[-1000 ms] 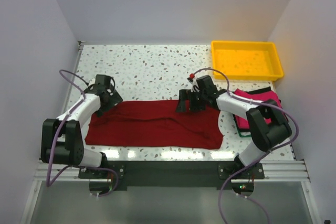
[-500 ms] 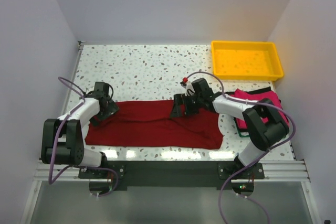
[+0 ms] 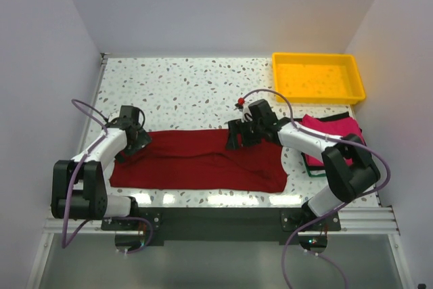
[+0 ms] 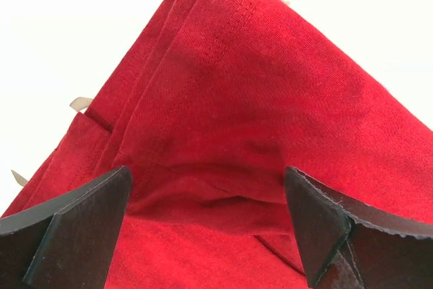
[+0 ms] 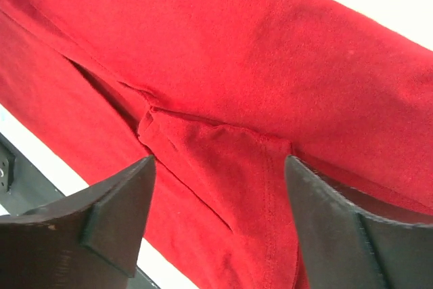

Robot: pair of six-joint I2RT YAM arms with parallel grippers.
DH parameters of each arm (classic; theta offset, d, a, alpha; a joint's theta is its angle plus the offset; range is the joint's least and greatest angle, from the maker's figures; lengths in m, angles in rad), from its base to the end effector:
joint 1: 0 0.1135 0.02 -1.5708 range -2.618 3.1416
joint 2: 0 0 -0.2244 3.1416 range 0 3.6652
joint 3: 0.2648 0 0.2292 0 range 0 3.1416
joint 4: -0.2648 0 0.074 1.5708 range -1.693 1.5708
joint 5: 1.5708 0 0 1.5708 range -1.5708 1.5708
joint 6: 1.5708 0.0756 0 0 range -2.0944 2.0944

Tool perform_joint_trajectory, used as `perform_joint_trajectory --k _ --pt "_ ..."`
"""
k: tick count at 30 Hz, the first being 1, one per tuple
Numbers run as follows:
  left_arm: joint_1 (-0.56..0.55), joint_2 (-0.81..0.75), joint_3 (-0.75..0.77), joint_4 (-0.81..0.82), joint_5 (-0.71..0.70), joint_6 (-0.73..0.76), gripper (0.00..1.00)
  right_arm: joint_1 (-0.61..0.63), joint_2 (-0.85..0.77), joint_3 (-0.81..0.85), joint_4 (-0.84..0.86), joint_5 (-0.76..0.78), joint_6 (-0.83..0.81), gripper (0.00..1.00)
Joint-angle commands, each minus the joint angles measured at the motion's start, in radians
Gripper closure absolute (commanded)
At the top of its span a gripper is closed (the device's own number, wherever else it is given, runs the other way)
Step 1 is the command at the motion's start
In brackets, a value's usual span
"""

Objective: Fold and stack the t-shirts
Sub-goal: Fold the tshirt

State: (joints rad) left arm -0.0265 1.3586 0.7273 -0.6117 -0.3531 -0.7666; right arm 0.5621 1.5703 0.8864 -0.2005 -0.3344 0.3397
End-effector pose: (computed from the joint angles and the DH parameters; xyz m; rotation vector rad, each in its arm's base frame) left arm 0.2340 0.0199 0.1135 -1.0481 2.4822 0.2712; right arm 0.2587 0.1923 0.1321 -0.4365 2.5213 0.7857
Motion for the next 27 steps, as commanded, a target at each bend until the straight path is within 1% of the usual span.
perform_joint_trajectory --k 1,5,6,9,13,14,19,21,22,24,25,27 --pt "0.007 -0.023 0.018 -0.014 -0.029 -0.014 0.0 0.001 0.008 0.036 -0.02 0.052 -0.016 0.22" --pt "0.007 -0.024 0.017 -0.013 -0.032 -0.013 0.0 0.001 0.042 0.058 -0.04 0.116 -0.019 0.25" --pt "0.005 -0.026 0.017 -0.014 -0.033 -0.014 0.0 0.001 0.049 0.062 -0.04 0.123 -0.024 0.27" --pt "0.007 -0.026 0.017 -0.014 -0.035 -0.016 0.0 0.001 0.063 0.075 -0.045 0.129 -0.028 0.36" --pt "0.005 -0.026 0.015 -0.013 -0.037 -0.014 0.0 -0.001 0.077 0.069 -0.036 0.109 -0.028 0.53" --pt "0.005 -0.026 0.017 -0.011 -0.04 -0.014 0.0 0.001 0.079 0.069 -0.037 0.11 -0.03 0.55" --pt "0.007 -0.03 0.017 -0.014 -0.04 -0.014 0.0 0.001 0.092 0.068 -0.045 0.141 -0.033 0.56" --pt "0.005 -0.035 0.018 -0.016 -0.041 -0.014 0.0 0.001 0.096 0.071 -0.045 0.144 -0.037 0.61" --pt "0.007 -0.033 0.017 -0.017 -0.041 -0.013 0.0 0.001 0.099 0.074 -0.046 0.143 -0.039 0.68" --pt "0.007 -0.038 0.017 -0.017 -0.041 -0.014 0.0 -0.001 0.097 0.074 -0.045 0.137 -0.041 0.73" --pt "0.005 -0.038 0.017 -0.017 -0.041 -0.016 0.0 0.001 0.097 0.074 -0.043 0.133 -0.041 0.8" --pt "0.007 -0.039 0.017 -0.017 -0.041 -0.016 0.0 0.001 0.094 0.077 -0.048 0.132 -0.045 0.85"
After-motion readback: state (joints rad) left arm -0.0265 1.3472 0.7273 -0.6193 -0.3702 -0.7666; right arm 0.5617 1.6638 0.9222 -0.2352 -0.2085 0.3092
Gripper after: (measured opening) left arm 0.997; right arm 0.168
